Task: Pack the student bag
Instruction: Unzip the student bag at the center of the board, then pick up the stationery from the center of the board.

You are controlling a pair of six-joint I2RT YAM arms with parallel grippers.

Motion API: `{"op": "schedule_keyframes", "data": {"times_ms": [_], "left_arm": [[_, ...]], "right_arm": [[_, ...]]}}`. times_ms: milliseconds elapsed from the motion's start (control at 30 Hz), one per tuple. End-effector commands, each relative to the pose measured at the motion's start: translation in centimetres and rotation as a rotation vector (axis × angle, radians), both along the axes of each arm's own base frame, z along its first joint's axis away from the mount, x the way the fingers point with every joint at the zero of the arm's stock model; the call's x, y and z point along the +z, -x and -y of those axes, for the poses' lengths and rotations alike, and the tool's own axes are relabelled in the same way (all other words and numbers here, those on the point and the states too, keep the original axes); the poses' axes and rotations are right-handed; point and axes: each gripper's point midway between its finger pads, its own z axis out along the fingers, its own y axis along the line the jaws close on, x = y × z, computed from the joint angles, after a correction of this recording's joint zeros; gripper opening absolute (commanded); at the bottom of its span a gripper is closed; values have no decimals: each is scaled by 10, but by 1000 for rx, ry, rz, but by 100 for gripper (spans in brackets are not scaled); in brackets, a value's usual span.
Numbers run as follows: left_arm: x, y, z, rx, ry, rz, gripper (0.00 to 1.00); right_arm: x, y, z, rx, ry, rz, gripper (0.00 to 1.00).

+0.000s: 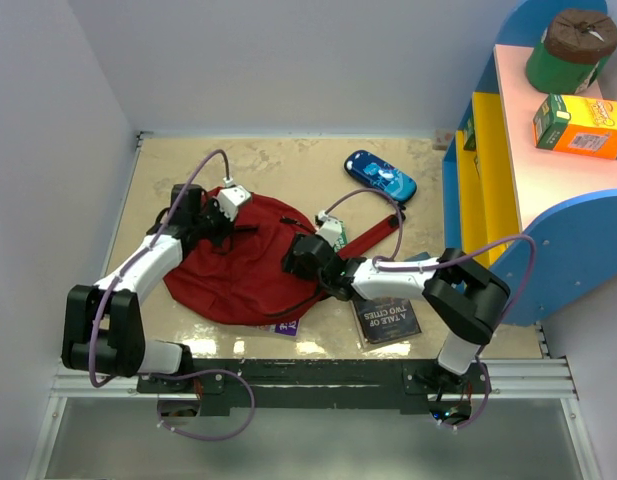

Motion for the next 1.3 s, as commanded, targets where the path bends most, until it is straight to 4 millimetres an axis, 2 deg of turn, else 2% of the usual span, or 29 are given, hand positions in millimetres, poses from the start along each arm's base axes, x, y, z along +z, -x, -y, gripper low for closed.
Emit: {"op": "schedule_keyframes", "data": {"times_ms": [0,67,100,167,200,233,267,300,367,400,467,533,567,667,733,933,1133,1267], "left_arm": [[32,-7,9,-9,132,26,0],[27,-2,11,-25,150,-4,0],[25,0,13,-39,161,-12,0],[23,0,11,-35,173,-21,0],[24,2,14,-53,193,-27,0],[26,2,13,-56,199,-28,0],[25,3,13,-64,203,-28,0],[25,3,13,-67,203,-28,0],[23,2,10,-70,196,-23,0],[23,1,10,-71,194,-23,0],[21,1,9,-76,196,-24,0],[20,2,10,-80,199,-28,0],[19,3,10,-84,200,-31,0],[18,4,11,-96,201,-34,0],[19,4,12,-102,201,-35,0],[16,9,14,-126,206,-44,0],[15,14,17,-144,215,-53,0],[18,14,18,-151,224,-50,0]], "right_arm": [[-15,15,33,-20,129,-44,63],[12,6,38,-59,134,6,66],[12,7,48,-77,176,-4,67],[33,-3,66,-160,201,28,72],[29,0,87,-197,280,-2,74],[32,-1,100,-235,310,-11,75],[43,-11,118,-331,319,-4,75],[34,-1,148,-377,430,-68,76],[28,-4,188,-513,478,-151,80],[23,7,210,-547,552,-205,82],[21,15,237,-628,577,-232,85],[20,23,254,-689,575,-252,85],[16,28,269,-726,585,-273,84],[18,29,296,-806,590,-291,82],[19,28,308,-843,609,-303,80],[15,17,319,-900,670,-294,74],[14,-8,313,-936,680,-258,72],[10,-13,317,-951,719,-254,71]]}}
